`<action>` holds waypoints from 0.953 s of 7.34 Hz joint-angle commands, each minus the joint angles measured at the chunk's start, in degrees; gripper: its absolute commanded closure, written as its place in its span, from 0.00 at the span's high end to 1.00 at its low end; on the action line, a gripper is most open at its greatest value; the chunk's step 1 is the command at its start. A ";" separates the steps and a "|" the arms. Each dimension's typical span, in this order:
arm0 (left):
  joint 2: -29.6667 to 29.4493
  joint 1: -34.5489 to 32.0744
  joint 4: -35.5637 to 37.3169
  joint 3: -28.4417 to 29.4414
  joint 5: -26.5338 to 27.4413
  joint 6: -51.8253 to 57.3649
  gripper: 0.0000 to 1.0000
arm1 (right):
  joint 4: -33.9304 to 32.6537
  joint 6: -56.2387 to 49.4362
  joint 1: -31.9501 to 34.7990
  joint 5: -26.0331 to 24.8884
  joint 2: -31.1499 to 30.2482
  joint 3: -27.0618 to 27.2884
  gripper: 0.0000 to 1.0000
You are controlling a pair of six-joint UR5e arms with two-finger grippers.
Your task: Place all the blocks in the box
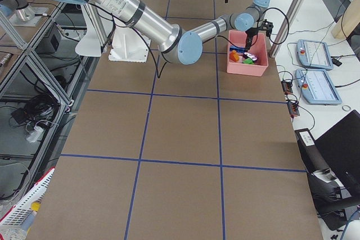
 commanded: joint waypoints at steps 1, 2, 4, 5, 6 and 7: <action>5.23 -1.79 0.04 -2.36 -0.18 8.39 1.00 | -5.69 -6.67 5.50 3.93 -23.77 27.91 1.00; 7.26 -3.11 0.04 -3.16 -0.27 11.56 1.00 | -6.04 -15.43 9.25 5.15 -33.06 34.49 1.00; 9.64 -6.44 0.13 -3.34 -2.63 16.84 1.00 | -5.78 -26.96 15.84 5.78 -45.49 39.03 1.00; 11.83 -8.98 0.13 -3.43 -3.60 21.66 1.00 | -5.95 -39.74 20.75 5.77 -51.29 38.95 1.00; 14.64 -12.31 0.22 -3.60 -4.74 28.93 1.00 | -5.95 -51.01 24.37 5.42 -56.48 38.26 1.00; 17.36 -16.00 0.31 -3.60 -6.32 34.65 1.00 | -5.95 -59.12 27.01 5.33 -60.97 38.08 1.00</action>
